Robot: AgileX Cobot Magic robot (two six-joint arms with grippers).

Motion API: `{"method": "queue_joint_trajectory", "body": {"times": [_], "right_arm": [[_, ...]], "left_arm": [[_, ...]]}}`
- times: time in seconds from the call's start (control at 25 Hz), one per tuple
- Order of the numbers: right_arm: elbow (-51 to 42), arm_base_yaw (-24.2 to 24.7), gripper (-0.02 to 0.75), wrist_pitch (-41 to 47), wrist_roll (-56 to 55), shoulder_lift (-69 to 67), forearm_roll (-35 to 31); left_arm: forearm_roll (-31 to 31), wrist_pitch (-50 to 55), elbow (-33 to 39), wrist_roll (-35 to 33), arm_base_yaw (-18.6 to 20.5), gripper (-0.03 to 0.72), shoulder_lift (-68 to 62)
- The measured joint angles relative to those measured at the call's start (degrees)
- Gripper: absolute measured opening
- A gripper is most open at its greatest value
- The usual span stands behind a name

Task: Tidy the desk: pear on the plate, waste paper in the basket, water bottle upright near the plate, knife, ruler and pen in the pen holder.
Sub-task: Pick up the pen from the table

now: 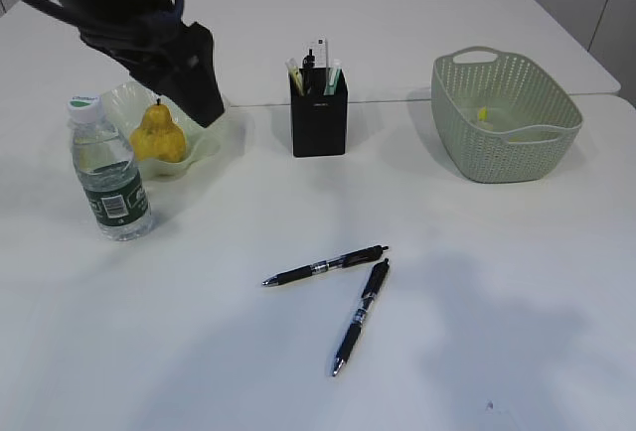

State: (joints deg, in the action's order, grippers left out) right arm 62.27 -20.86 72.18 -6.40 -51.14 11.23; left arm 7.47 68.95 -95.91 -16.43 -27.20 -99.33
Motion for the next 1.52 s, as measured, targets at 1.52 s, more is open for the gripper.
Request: {"method": "queue_joint_trajectory", "body": {"times": [1.52], "right_arm": [[-25.5,0.0,0.3,-13.9,1.0,31.7,-7.1]], "left_arm": [[-1.5,-2.7,-0.1,-4.2,-12.5,0.527,-18.6]]}}
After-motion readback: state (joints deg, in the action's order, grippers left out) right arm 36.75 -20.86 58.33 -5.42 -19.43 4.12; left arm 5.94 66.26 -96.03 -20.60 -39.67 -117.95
